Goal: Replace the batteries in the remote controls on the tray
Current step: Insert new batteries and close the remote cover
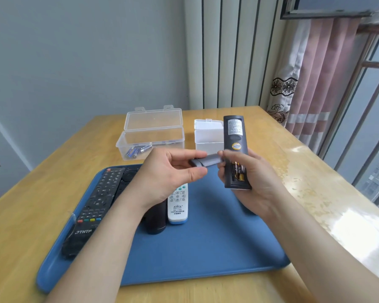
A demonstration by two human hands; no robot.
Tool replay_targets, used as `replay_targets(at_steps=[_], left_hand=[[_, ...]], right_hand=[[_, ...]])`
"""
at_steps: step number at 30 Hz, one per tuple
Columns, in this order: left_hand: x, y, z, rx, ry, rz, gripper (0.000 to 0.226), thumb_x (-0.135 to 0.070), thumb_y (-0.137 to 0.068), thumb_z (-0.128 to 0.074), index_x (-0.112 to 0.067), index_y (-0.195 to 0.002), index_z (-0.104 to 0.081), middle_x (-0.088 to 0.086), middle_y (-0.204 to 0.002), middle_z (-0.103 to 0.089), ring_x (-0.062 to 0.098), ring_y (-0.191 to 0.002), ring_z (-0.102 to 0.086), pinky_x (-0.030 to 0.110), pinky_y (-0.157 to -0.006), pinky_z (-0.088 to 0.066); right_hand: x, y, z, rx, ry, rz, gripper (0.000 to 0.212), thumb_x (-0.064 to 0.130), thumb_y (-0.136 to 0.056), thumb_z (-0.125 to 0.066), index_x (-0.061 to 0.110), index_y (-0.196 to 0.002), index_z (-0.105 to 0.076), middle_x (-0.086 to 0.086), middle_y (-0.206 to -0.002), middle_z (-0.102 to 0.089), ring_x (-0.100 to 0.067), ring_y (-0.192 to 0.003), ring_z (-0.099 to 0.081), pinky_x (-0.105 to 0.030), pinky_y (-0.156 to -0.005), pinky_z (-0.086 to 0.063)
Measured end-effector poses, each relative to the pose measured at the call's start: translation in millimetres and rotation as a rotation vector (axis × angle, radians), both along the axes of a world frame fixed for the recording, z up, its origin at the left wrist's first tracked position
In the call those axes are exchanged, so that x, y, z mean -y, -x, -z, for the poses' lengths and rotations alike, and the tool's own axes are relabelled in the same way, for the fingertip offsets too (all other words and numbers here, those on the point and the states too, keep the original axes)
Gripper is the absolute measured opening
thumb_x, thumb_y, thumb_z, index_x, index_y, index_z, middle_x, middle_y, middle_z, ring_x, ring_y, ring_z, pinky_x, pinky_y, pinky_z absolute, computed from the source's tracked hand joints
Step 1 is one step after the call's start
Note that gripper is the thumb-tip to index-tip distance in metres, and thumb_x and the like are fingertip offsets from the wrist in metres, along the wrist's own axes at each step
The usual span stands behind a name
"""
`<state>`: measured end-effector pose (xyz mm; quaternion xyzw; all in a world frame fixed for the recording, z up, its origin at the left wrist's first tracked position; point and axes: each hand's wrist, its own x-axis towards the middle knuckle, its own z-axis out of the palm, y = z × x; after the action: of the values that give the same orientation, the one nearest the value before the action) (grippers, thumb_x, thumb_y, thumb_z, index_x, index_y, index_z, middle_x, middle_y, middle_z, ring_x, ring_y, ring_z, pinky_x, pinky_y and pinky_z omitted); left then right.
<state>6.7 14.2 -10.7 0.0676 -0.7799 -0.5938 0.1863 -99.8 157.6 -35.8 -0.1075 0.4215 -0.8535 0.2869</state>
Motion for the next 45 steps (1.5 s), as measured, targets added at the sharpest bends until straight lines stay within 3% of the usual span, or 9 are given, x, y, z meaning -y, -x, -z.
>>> replay_targets(at_steps=[3, 7, 11, 18, 21, 26, 35, 41, 45], left_hand=[[-10, 3, -1, -0.106, -0.021, -0.053, 0.036, -0.017, -0.064, -0.081, -0.02, -0.099, -0.073, -0.001, -0.075, -0.075, 0.006, -0.072, -0.068, 0.018, -0.074, -0.053], [-30, 8, 9, -0.153, 0.041, -0.06, 0.038, -0.014, -0.061, -0.089, -0.03, -0.092, -0.074, -0.005, -0.077, -0.076, 0.009, -0.071, -0.069, 0.023, -0.077, -0.056], [-39, 12, 20, -0.215, 0.195, -0.07, 0.039, -0.022, -0.057, -0.091, -0.028, -0.093, -0.076, -0.015, -0.076, -0.073, 0.0, -0.064, -0.062, 0.016, -0.07, -0.051], [-39, 14, 28, -0.337, 0.548, -0.087, 0.039, -0.035, -0.063, -0.084, -0.018, -0.097, -0.076, -0.019, -0.062, -0.048, -0.001, -0.057, -0.043, 0.012, -0.06, -0.036], [-35, 16, 29, -0.384, 0.689, -0.103, 0.042, -0.039, -0.064, -0.083, -0.015, -0.097, -0.074, -0.012, -0.08, -0.056, -0.007, -0.079, -0.05, 0.009, -0.071, -0.037], [-31, 16, 29, -0.379, 0.821, -0.106, 0.04, -0.042, -0.067, -0.077, -0.015, -0.096, -0.072, -0.005, -0.114, -0.066, 0.016, -0.103, -0.057, 0.02, -0.093, -0.041], [-28, 16, 28, -0.382, 1.003, -0.144, 0.048, -0.045, -0.079, -0.065, -0.009, -0.111, -0.07, 0.002, -0.117, -0.069, 0.019, -0.104, -0.059, 0.027, -0.095, -0.044], [-25, 16, 27, -0.362, 1.023, -0.124, 0.05, -0.048, -0.075, -0.065, -0.01, -0.107, -0.072, 0.002, -0.113, -0.071, 0.022, -0.099, -0.063, 0.031, -0.091, -0.046], [-24, 17, 28, -0.372, 1.018, -0.135, 0.051, -0.051, -0.075, -0.062, -0.011, -0.106, -0.073, 0.001, -0.112, -0.072, 0.02, -0.098, -0.062, 0.036, -0.085, -0.053]], right_hand=[[1, 1, 1, 0.084, 0.016, 0.024, 0.028, 0.027, -0.096, -0.056, 0.004, -0.112, -0.06, -0.014, -0.088, -0.063, -0.024, -0.069, -0.063, -0.031, -0.065, -0.052], [4, 1, 1, 0.089, 0.001, 0.039, 0.052, 0.045, -0.095, -0.051, 0.007, -0.129, -0.059, -0.021, -0.128, -0.063, -0.038, -0.118, -0.061, -0.049, -0.104, -0.046], [2, 2, -1, 0.131, 0.025, 0.079, 0.041, 0.047, -0.096, -0.05, 0.01, -0.11, -0.061, -0.01, -0.09, -0.065, -0.024, -0.078, -0.068, -0.039, -0.078, -0.056], [1, -3, -2, 0.096, -0.004, 0.029, 0.042, 0.047, -0.096, -0.048, 0.009, -0.094, -0.064, -0.009, -0.078, -0.069, -0.02, -0.066, -0.067, -0.036, -0.069, -0.053], [2, -5, -2, 0.058, -0.031, 0.027, 0.044, 0.048, -0.097, -0.047, 0.008, -0.094, -0.065, -0.009, -0.077, -0.069, -0.021, -0.061, -0.064, -0.029, -0.057, -0.052], [3, -7, -2, 0.035, -0.028, 0.023, 0.039, 0.048, -0.096, -0.047, 0.013, -0.1, -0.066, -0.004, -0.086, -0.066, -0.016, -0.061, -0.059, -0.027, -0.052, -0.047], [4, -19, -9, 0.041, -0.002, 0.075, 0.037, 0.04, -0.101, -0.045, 0.008, -0.103, -0.066, -0.009, -0.093, -0.067, -0.017, -0.077, -0.066, -0.025, -0.065, -0.057], [5, -24, -12, 0.051, -0.051, 0.071, 0.041, 0.046, -0.099, -0.046, 0.011, -0.105, -0.065, -0.008, -0.09, -0.063, -0.016, -0.071, -0.063, -0.024, -0.057, -0.053], [7, -27, -12, 0.028, -0.075, 0.063, 0.04, 0.046, -0.1, -0.045, 0.013, -0.104, -0.067, -0.009, -0.093, -0.062, -0.021, -0.085, -0.061, -0.032, -0.077, -0.049]])
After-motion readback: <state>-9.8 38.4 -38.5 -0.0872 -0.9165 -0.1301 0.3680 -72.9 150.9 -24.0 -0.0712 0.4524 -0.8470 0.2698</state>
